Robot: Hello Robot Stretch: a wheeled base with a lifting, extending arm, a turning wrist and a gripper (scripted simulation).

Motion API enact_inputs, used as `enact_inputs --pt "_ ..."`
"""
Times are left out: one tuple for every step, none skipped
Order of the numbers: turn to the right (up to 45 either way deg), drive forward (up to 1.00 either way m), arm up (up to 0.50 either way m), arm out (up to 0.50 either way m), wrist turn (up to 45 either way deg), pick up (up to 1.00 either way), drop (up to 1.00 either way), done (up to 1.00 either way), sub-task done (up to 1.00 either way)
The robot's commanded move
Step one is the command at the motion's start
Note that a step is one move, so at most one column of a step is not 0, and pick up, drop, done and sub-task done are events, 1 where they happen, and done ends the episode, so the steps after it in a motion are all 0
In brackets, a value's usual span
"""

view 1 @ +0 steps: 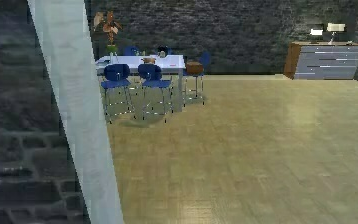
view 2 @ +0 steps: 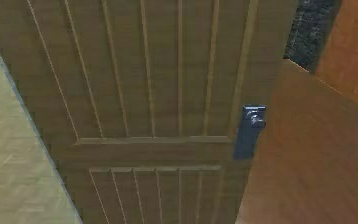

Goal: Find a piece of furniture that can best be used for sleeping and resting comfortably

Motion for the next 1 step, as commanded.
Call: enact_inputs --pt "0.0 0.3 0.0 0.0 0.0 0.0 0.0 0.0 0.0"
